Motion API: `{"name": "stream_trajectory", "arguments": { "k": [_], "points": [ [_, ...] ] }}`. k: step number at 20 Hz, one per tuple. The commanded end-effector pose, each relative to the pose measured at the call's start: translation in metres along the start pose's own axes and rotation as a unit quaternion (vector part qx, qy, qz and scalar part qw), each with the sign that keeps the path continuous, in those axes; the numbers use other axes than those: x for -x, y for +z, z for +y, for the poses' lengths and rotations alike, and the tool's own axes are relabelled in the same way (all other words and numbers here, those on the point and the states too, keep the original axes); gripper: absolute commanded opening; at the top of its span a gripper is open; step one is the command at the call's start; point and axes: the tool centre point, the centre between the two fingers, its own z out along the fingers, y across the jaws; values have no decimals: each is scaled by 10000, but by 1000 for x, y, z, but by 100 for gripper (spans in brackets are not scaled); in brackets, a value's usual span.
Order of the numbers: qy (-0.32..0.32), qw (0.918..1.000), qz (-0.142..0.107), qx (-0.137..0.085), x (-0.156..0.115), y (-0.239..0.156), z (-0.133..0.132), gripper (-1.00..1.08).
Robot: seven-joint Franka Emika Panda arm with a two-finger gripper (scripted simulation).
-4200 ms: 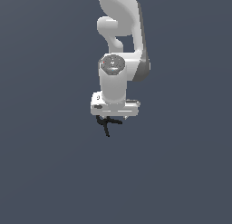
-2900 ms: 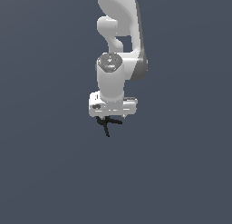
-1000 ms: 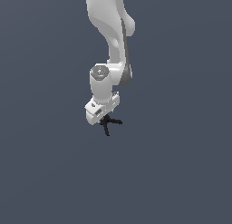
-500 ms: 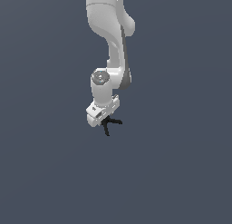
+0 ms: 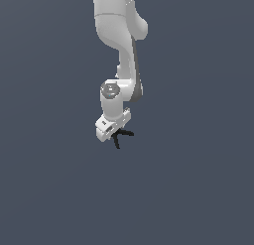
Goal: Pick up the object and move it to a goal position.
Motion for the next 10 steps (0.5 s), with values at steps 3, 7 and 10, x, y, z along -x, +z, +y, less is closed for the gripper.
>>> {"name": "stream_trajectory", "arguments": {
  "k": [3,7,10],
  "points": [
    [-5,10000,-2,-6,0,2,-1,-100],
    [-5,10000,-2,-6,0,2,-1,-100],
    [-2,10000,2,7,0,0,1,-100]
  ]
}}
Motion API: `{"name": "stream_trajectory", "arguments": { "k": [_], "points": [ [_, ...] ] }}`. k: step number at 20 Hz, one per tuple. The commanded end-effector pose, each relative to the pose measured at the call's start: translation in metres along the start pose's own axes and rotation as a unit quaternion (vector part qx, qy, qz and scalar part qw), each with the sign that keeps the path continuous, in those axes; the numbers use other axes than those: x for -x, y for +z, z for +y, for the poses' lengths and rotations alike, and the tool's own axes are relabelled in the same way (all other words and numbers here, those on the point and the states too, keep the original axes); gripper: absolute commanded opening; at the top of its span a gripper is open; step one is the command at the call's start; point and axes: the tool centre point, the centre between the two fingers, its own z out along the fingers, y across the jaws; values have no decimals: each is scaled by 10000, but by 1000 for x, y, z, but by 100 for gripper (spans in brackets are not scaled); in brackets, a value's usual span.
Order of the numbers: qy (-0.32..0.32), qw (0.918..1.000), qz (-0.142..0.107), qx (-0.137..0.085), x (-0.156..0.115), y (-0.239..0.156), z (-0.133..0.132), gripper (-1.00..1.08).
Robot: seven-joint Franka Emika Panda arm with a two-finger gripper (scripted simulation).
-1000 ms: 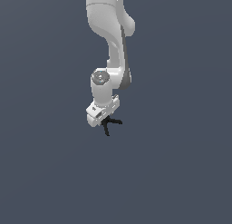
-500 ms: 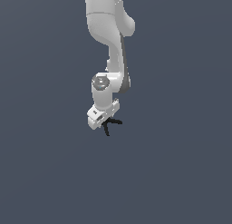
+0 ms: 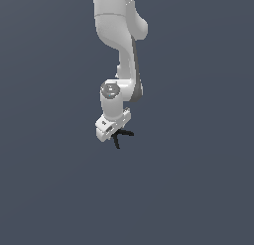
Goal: Pick up the object and move it to a goal position.
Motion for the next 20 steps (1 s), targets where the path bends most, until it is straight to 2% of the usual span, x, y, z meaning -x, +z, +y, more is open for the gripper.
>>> {"name": "stream_trajectory", "arguments": {
  "k": [1,10,20],
  "points": [
    [0,10000,1,3,0,-1,1,-100],
    [-2,10000,4,-2,-3,-27,20,-100],
    [-6,10000,12,-12,-12,-94,71,-100]
  ]
}}
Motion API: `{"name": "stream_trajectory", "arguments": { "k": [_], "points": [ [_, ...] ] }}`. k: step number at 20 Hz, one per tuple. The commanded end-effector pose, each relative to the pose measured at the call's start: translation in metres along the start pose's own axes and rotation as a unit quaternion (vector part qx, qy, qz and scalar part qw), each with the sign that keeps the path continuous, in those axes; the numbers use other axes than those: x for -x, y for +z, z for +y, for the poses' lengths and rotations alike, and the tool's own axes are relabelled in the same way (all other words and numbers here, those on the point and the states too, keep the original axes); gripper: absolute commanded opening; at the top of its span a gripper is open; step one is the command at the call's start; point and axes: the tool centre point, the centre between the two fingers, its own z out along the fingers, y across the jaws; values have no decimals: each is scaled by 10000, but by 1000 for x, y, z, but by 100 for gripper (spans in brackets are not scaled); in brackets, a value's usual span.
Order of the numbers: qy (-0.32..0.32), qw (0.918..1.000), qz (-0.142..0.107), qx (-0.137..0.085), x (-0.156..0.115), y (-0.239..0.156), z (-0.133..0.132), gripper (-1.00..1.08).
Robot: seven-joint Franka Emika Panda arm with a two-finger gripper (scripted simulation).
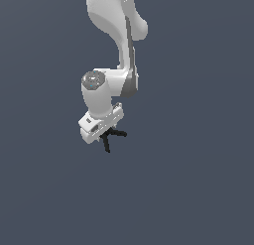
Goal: Pick up the object and move it to a goal position.
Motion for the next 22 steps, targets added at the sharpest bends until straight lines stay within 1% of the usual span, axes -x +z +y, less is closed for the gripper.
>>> {"name": "stream_trajectory", "arguments": {
  "k": [1,6,11,16,22],
  "points": [
    [-2,10000,8,3,-3,-21,15,-100],
    [-2,10000,8,3,-8,-57,44,-100],
    [0,10000,2,4,-12,-82,65,-100],
    [2,10000,-3,6,-14,-97,78,-100],
    [3,10000,-7,9,-16,-104,85,-100]
  ]
}}
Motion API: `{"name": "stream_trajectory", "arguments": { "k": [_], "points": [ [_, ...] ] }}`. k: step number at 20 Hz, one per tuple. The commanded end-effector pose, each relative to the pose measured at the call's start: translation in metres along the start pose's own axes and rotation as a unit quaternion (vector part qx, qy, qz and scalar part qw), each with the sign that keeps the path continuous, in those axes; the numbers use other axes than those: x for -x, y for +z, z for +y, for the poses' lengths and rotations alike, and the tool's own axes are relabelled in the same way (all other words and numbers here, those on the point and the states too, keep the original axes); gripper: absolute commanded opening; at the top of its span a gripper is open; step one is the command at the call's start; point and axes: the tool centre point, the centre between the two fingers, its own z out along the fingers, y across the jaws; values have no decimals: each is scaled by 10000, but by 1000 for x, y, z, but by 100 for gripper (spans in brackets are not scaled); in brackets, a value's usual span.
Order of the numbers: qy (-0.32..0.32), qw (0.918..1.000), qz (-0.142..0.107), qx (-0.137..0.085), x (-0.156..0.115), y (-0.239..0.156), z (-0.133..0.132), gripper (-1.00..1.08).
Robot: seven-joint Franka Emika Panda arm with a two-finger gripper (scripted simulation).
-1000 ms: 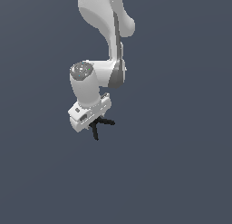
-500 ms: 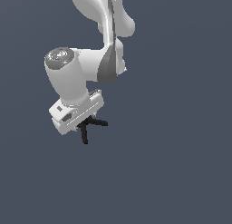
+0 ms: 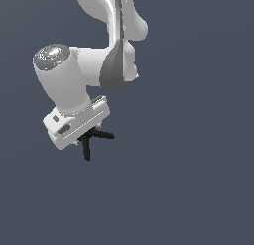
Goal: Pick up the object and move it to a goal position.
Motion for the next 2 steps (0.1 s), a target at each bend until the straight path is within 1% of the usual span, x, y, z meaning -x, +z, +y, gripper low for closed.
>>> {"name": "stream_trajectory", "arguments": {
  "k": [1,2],
  "points": [
    [-1,10000,3,8,-1,-3,2,-100],
    [-1,10000,3,8,-1,-3,2,-100]
  ]
}}
